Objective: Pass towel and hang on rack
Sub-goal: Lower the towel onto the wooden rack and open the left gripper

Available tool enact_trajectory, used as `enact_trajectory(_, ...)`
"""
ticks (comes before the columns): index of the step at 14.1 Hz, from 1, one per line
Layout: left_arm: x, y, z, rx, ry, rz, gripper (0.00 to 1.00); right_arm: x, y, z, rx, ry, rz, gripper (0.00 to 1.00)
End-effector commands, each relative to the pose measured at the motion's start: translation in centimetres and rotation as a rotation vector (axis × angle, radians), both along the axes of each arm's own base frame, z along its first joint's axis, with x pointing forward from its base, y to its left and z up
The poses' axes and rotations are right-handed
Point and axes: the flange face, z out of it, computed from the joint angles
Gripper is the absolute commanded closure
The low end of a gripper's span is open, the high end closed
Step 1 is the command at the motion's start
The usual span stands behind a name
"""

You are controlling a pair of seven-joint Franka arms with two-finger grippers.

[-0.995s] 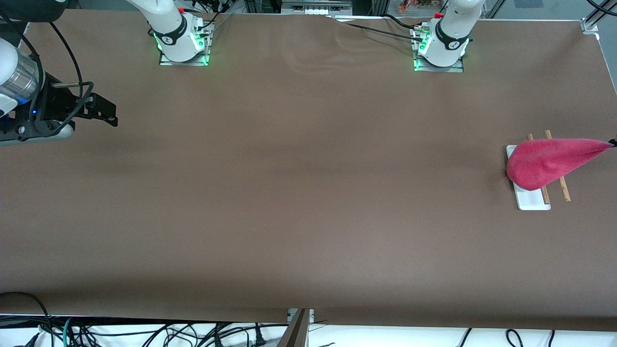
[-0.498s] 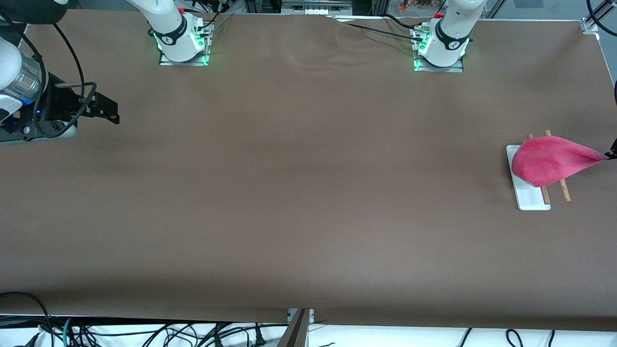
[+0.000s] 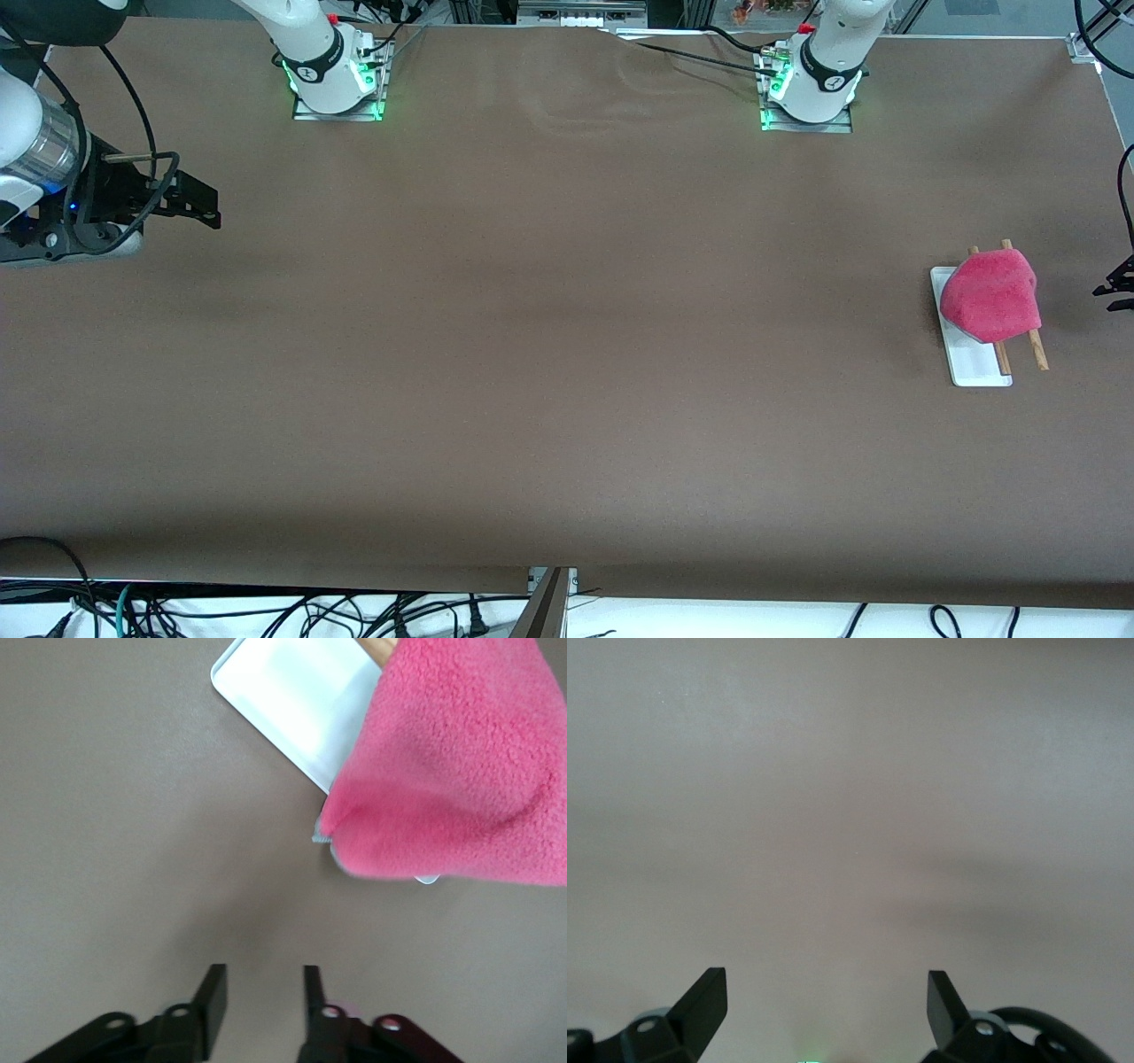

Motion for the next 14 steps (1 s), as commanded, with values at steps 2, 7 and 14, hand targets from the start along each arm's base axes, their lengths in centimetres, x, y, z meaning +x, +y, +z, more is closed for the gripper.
enact_trajectory(2, 1.4, -0.5, 1.8, 0.029, -0.013, -0.037, 0.0, -0.2, 0.2, 0.3, -0.005, -0.008, 0.009, 0.0)
enact_trajectory(7, 5.0, -8.5, 10.3, 0.108, -0.031, -0.111, 0.0, 0.0, -0.5, -0.1, -0.007, -0.002, 0.0, 0.0)
enact_trajectory(14, 6.4, -25.6, 19.8, 0.177, 0.046, 0.087, 0.0, 0.1, -2.0, -0.2, 0.004, 0.003, -0.011, 0.0)
